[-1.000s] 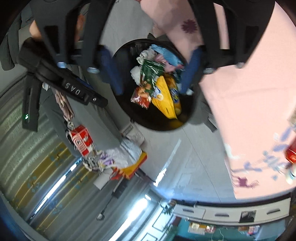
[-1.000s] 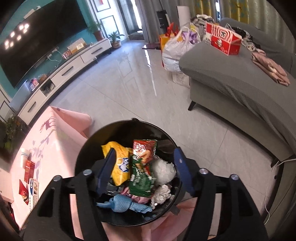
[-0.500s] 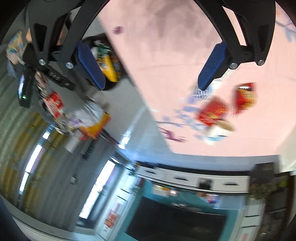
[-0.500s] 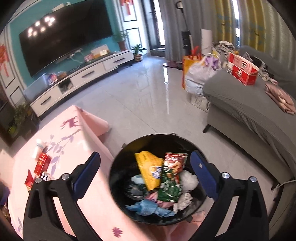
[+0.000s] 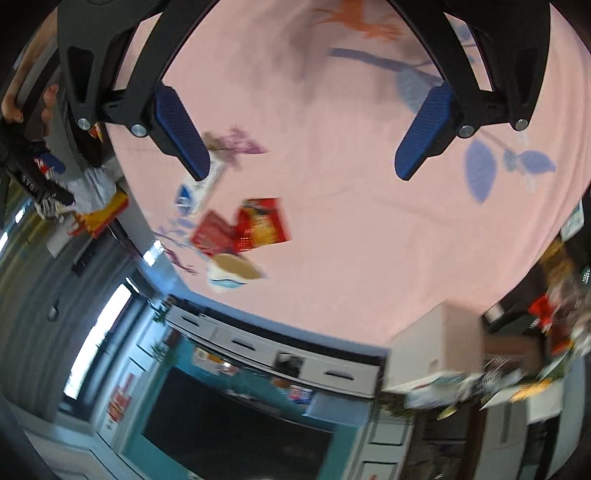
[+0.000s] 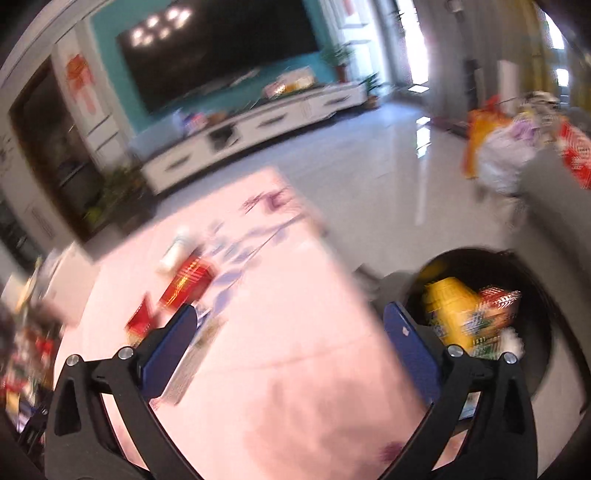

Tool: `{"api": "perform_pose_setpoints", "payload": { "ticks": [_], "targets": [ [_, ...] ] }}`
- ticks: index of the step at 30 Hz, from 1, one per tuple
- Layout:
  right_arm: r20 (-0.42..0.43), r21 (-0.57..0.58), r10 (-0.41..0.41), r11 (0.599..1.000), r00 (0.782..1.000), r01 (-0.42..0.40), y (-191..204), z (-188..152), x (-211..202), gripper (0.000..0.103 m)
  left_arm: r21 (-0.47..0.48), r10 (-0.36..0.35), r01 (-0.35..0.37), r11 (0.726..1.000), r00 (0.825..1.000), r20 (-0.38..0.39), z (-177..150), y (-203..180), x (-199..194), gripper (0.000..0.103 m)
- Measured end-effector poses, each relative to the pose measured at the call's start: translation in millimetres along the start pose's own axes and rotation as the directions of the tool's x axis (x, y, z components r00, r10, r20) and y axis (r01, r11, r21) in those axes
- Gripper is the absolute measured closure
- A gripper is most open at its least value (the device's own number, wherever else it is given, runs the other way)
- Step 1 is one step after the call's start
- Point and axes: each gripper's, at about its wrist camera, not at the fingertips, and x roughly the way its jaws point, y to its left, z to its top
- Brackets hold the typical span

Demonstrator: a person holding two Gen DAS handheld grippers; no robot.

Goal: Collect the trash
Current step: 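Move both tools back to the table toward the white ointment box, then grasp the ointment box with the right tool while the left grasps the red chip bag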

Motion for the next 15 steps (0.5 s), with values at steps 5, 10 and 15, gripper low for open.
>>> {"api": "perform_pose_setpoints", "payload": {
  "ticks": [5,10,15],
  "targets": [
    [-0.135,-0.097,0.01,0.995,0.991,-0.023,54,-25,44,0.004,-0.075,0.0,-0.003,0.997,0.999,-0.045,-1,40,15,0.003],
    [-0.246,-0.129,0.006,0.991,0.969,-0.039,104,-42,85,0.004,-0.164,-0.033,0.026,0.986,0.999,-0.039,0,62,18,0.003],
    [-0.285,-0.121,-0.008,0.992,0.958,-0.028,140,-48,112,0.005,-0.163,-0.017,0.012,0.987,0.999,-0.029,1,63,16,0.003]
  ]
}}
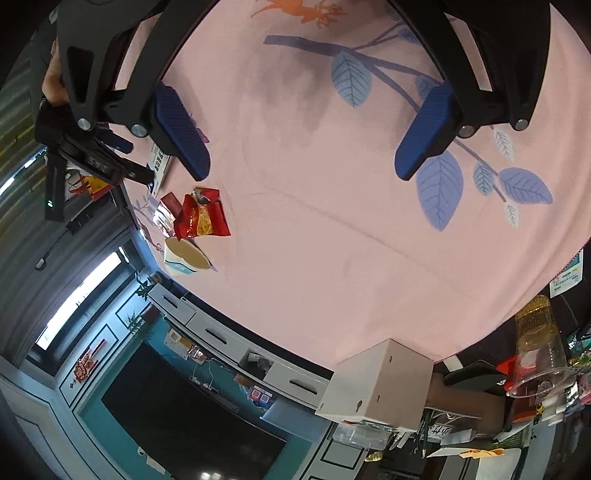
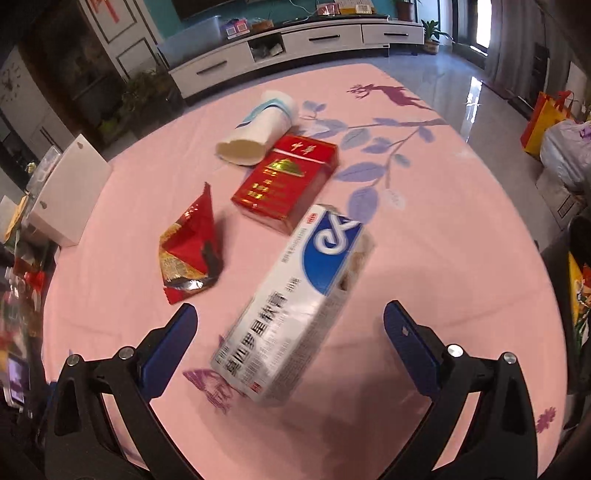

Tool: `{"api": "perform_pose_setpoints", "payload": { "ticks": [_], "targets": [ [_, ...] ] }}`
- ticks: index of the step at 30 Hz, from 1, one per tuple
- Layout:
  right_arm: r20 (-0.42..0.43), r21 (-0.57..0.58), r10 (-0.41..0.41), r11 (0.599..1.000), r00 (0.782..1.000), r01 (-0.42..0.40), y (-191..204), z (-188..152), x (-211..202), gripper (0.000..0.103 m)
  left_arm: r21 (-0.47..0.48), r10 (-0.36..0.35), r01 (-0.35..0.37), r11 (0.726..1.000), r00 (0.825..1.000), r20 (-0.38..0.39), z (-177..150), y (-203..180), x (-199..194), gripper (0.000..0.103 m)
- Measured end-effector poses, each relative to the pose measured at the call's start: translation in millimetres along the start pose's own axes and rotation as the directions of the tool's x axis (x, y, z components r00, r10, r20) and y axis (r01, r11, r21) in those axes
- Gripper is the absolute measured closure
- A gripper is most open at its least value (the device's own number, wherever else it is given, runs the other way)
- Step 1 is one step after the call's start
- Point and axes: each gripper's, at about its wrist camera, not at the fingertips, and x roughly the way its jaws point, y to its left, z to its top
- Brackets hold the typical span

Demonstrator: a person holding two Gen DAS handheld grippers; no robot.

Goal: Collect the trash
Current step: 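Grasp the ointment box with the right tool while the left grasps the red chip bag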

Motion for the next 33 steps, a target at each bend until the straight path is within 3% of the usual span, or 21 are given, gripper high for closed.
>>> {"api": "perform_pose_setpoints", "payload": {
  "ticks": [6,8,9,11,16,23,26,29,33],
  "targets": [
    [0.034,-0.067,-0.115,0.991,0.993,0.117,20,1,11,0.014,-0.023,-0.017,0.017,1.0,1.0,-0.013,2,4,3,0.003],
    [0.027,-0.079,-0.144,0.986,0.989,0.146,18,0,15,0.021,-0.032,-0.032,0.031,0.999,0.999,-0.022,3,5,5,0.003],
    [0.022,-0.079,-0.143,0.986,0.99,0.144,17,0,16,0.023,-0.036,-0.038,0.037,0.999,0.999,-0.026,3,5,6,0.003],
    [0.007,-0.071,-0.133,0.989,0.991,0.133,12,-2,18,0.037,-0.041,-0.048,0.047,0.998,0.998,-0.038,3,3,9,0.003],
    [0.011,-0.08,-0.1,0.992,0.995,0.101,-2,-4,11,0.052,-0.058,-0.093,0.088,0.994,0.992,-0.085,8,-11,21,0.003],
    [0.026,-0.051,-0.019,0.999,0.999,0.02,-46,2,-29,0.054,-0.021,-0.116,0.115,0.993,0.983,-0.139,24,-70,60,0.003],
    [0.078,-0.042,-0.017,0.999,0.997,0.02,-66,3,-51,0.054,-0.018,-0.116,0.115,0.993,0.973,-0.202,29,-101,96,0.003],
    [0.148,0.01,-0.02,1.0,0.989,0.018,-93,5,-68,0.054,0.038,-0.057,0.066,0.997,0.975,-0.213,30,-127,124,0.003],
    [0.153,0.085,0.013,0.996,0.988,-0.026,-123,16,-73,0.054,0.098,0.046,-0.025,0.995,0.974,-0.22,29,-146,156,0.003]
  ]
}}
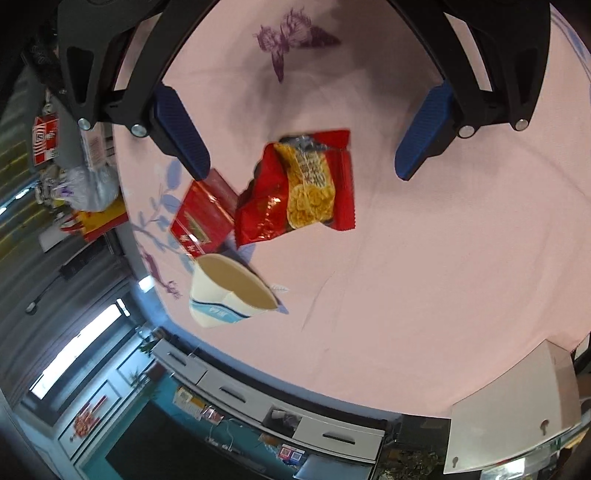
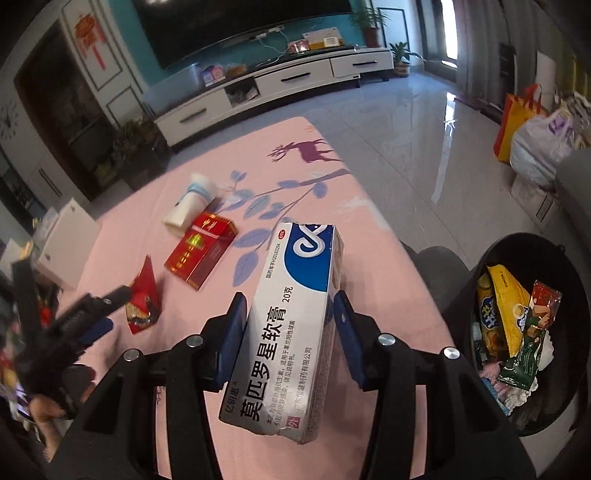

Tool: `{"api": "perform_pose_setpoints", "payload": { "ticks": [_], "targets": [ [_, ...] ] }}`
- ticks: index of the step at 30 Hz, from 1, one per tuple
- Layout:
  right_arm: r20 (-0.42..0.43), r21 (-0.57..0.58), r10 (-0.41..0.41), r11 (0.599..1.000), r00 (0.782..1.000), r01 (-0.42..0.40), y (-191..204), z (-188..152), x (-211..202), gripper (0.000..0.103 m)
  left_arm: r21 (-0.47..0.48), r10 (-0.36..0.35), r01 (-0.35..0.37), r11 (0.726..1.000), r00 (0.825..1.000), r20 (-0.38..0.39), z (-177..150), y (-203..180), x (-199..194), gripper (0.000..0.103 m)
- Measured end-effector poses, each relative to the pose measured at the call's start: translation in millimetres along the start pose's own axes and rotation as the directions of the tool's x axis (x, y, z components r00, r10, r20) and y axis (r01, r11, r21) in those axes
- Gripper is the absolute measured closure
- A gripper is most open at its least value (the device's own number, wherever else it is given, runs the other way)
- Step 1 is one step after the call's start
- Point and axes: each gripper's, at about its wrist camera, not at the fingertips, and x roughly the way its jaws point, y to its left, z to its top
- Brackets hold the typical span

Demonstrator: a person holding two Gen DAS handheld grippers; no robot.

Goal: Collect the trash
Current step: 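Grasp the ointment box with the right tool while the left grasps the red chip bag, then carry the ointment box and red chip bag in both tools over the black bin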

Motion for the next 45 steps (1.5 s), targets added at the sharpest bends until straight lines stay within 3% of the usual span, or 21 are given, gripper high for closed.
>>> {"api": "perform_pose_setpoints", "payload": {
  "ticks": [4,5,9,11,14,16,17,25,31,35,45],
  "targets": [
    [0.026,0.047,-0.012,0.999,1.0,0.01,-23,8,-9,0.054,-0.041,0.031,-0.031,0.999,1.0,0.002,2,0,13,0.007],
    [0.034,0.055,-0.01,0.998,0.999,0.008,-27,9,-12,0.054,-0.043,0.046,-0.046,0.998,0.999,0.009,2,0,14,0.016],
    [0.06,0.099,-0.008,0.995,0.998,0.002,-48,14,-23,0.054,-0.016,0.118,-0.117,0.993,0.993,0.021,3,-7,18,0.033],
    [0.068,0.117,-0.018,0.993,0.998,0.01,-55,15,-27,0.054,-0.01,0.139,-0.138,0.99,0.99,0.038,3,-9,17,0.036],
    [0.075,0.142,-0.011,0.99,0.997,0.0,-66,16,-32,0.054,-0.028,0.125,-0.124,0.992,0.99,0.059,-1,-7,13,0.055],
    [0.084,0.148,-0.005,0.989,0.996,-0.008,-70,16,-38,0.054,-0.057,0.085,-0.082,0.995,0.995,0.043,-4,-5,12,0.076],
    [0.089,0.151,-0.004,0.988,0.996,-0.009,-73,16,-40,0.054,-0.067,0.074,-0.071,0.995,0.997,0.039,-5,-3,11,0.079],
    [0.116,0.175,-0.003,0.984,0.993,-0.017,-85,18,-53,0.054,-0.044,0.057,-0.053,0.998,0.994,0.093,-28,-14,-26,0.082],
    [0.144,0.185,-0.007,0.983,0.99,-0.02,-94,18,-67,0.054,-0.03,-0.011,0.016,0.999,0.989,0.149,-43,-25,-72,0.082],
    [0.172,0.183,-0.032,0.983,0.985,-0.001,-103,19,-81,0.054,0.003,-0.102,0.103,0.995,0.982,0.161,-51,-43,-92,0.082],
    [0.249,0.228,-0.109,0.972,0.962,0.051,-135,12,-121,0.054,0.144,-0.203,0.178,0.974,0.962,0.185,-78,-103,-123,0.081]
  ]
}}
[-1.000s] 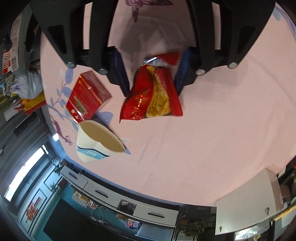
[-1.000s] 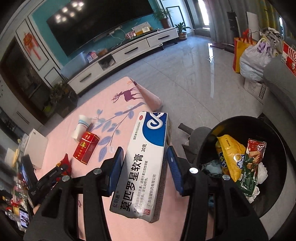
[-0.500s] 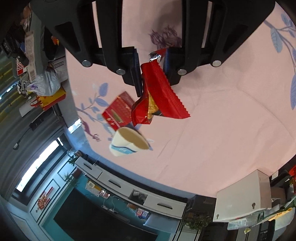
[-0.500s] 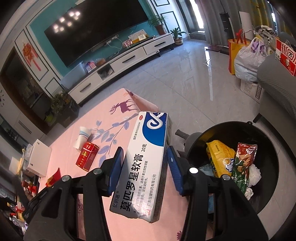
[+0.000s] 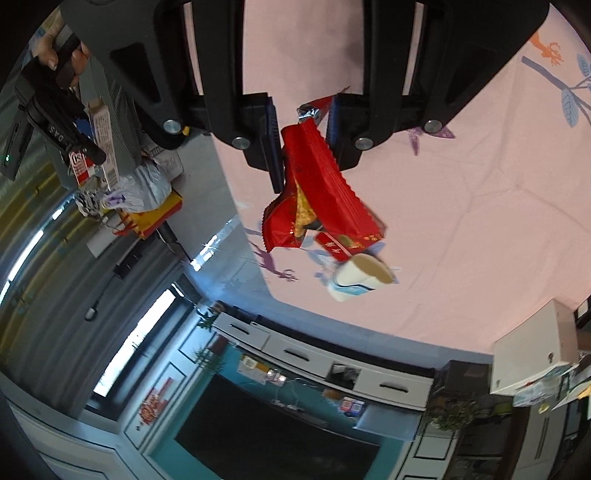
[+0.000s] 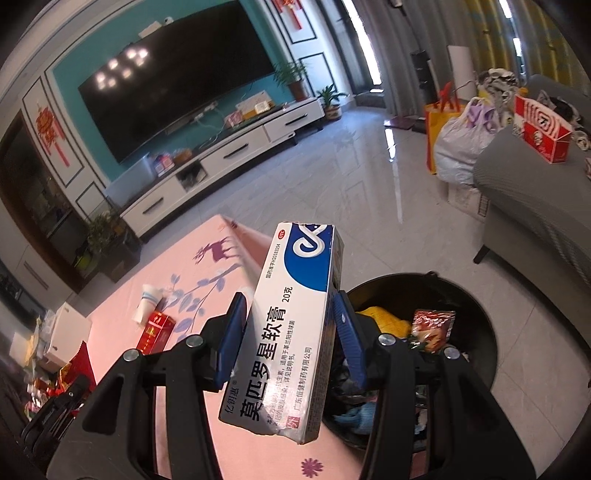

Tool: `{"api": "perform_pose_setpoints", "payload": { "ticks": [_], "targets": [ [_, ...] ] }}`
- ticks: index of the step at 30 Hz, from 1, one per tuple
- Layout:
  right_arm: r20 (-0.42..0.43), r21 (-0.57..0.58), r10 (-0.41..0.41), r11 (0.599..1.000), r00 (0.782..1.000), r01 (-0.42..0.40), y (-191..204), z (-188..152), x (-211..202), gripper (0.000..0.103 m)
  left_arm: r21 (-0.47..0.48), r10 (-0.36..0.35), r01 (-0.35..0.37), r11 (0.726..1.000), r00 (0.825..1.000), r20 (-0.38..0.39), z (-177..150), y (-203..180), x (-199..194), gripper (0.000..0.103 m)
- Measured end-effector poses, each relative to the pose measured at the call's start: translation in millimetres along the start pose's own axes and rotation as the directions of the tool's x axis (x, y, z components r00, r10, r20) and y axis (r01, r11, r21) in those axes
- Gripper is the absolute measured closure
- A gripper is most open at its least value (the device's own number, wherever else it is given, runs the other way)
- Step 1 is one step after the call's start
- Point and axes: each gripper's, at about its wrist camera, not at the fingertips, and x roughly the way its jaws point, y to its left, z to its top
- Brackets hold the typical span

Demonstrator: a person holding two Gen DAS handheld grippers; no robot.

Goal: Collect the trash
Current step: 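Carry the ointment box and red chip bag in both tools over the black bin, then open both tools to drop the ointment box and chip bag into the bin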

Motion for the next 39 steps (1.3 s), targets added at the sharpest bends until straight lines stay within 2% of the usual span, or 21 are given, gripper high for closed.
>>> {"api": "perform_pose_setpoints", "payload": {
  "ticks": [6,10,12,15,23,26,31,36,39],
  "targets": [
    [0.055,0.012,-0.034,0.999,0.998,0.033,-13,3,-21,0.054,0.086,-0.07,0.069,0.994,0.998,0.004,-12,-42,-7,0.081],
    [0.083,0.017,-0.058,0.998,0.995,0.057,-22,4,-30,0.054,0.184,-0.067,0.059,0.981,0.997,0.038,-20,-75,-8,0.081],
    [0.084,0.028,-0.079,0.997,0.993,0.076,-29,4,-33,0.054,0.204,-0.072,0.063,0.977,0.997,0.038,-23,-88,-4,0.081],
    [0.087,0.04,-0.111,0.993,0.99,0.107,-41,4,-35,0.054,0.226,-0.122,0.122,0.966,0.992,-0.012,-33,-108,6,0.081],
    [0.065,0.082,-0.15,0.986,0.987,0.145,-66,3,-31,0.054,0.317,-0.189,0.216,0.924,0.975,-0.114,-63,-165,36,0.08],
    [0.027,0.085,-0.159,0.984,0.987,0.157,-73,3,-18,0.059,0.335,-0.201,0.238,0.911,0.969,-0.144,-74,-179,46,0.08],
    [-0.053,0.12,-0.182,0.975,0.982,0.187,-89,0,6,0.059,0.321,-0.221,0.291,0.902,0.946,-0.236,-90,-195,72,0.08],
    [-0.078,0.162,-0.192,0.966,0.978,0.202,-104,-3,12,0.059,0.331,-0.216,0.313,0.89,0.93,-0.297,-107,-208,91,0.08],
    [-0.094,0.188,-0.214,0.955,0.972,0.228,-115,-4,14,0.059,0.329,-0.221,0.338,0.882,0.912,-0.345,-118,-216,103,0.08]
  ]
}}
